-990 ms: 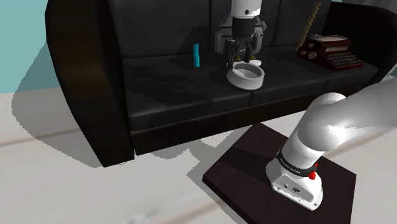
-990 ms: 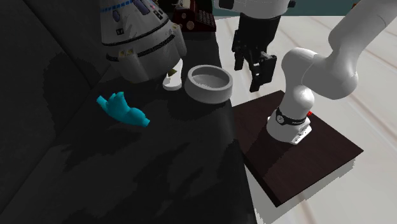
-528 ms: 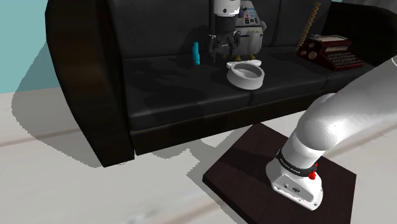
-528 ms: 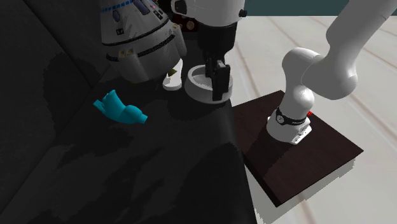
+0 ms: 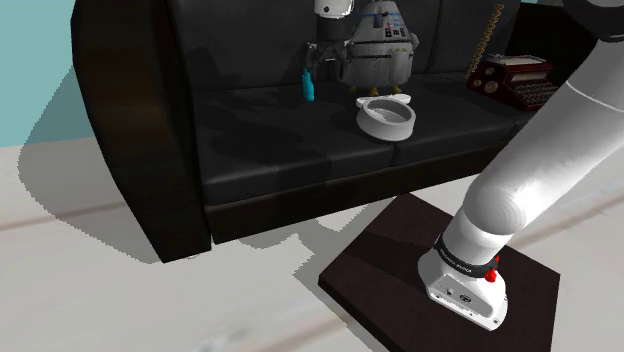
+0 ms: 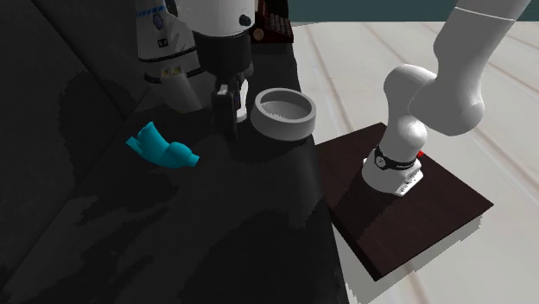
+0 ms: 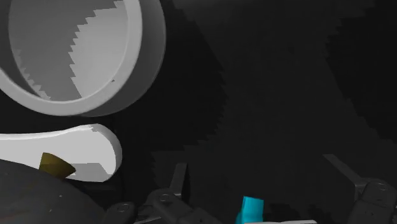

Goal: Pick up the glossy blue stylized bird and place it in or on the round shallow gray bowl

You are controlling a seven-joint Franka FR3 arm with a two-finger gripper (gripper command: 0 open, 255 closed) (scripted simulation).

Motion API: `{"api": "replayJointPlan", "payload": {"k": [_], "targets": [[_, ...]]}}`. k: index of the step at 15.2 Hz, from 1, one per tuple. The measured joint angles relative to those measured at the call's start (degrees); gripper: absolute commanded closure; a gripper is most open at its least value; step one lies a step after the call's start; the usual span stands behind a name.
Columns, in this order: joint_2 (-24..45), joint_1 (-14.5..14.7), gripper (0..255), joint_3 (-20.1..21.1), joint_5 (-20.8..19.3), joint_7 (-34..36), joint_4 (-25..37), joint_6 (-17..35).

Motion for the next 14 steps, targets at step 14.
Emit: {"api": "replayJointPlan", "payload": {"k": [14], "targets": [[28.6, -3.5, 0, -3.3, 0.7, 5.7, 37.1, -4.1]]}}
